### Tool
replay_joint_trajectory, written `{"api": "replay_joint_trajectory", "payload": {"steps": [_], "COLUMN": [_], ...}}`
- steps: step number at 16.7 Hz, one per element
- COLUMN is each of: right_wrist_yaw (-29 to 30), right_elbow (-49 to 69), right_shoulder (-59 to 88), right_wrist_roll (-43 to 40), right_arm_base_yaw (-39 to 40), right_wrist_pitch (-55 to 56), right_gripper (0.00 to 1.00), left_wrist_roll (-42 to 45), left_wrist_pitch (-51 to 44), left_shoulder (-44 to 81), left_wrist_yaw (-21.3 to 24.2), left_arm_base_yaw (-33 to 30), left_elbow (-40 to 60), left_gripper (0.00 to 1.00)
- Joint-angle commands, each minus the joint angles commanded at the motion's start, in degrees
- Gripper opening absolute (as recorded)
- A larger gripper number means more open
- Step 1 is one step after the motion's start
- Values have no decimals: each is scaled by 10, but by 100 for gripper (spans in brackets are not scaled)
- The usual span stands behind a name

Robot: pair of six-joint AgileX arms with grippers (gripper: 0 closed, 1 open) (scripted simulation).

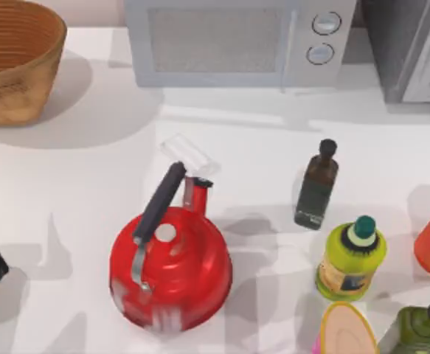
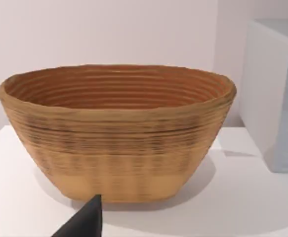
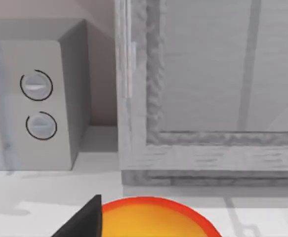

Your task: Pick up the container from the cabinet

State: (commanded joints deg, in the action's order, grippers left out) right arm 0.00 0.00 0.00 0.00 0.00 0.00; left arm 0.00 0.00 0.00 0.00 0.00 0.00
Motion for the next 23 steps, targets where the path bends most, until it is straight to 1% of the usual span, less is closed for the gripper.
{"api": "replay_joint_trajectory", "payload": {"steps": [4, 8, 11, 19, 23], "right_wrist_yaw": [2, 15, 30, 79, 99], "right_elbow": [18, 127, 259, 691, 875], "right_shoulder": [15, 105, 211, 539, 671], "right_wrist_roll": [0, 2, 4, 8, 9], "right_arm_base_yaw": [3, 17, 31, 75, 93], "right_wrist_pitch": [-4, -31, -65, -172, -213], "right_gripper": [100, 100, 100, 100, 100], "left_wrist_roll": [0, 0, 0, 0, 0], "left_wrist_pitch": [0, 0, 0, 0, 0], "left_shoulder": [0, 0, 0, 0, 0], "left_wrist_yaw": [0, 0, 0, 0, 0], "left_arm_base_yaw": [0, 0, 0, 0, 0], "left_elbow": [0, 0, 0, 0, 0], "left_gripper": [100, 100, 100, 100, 100]}}
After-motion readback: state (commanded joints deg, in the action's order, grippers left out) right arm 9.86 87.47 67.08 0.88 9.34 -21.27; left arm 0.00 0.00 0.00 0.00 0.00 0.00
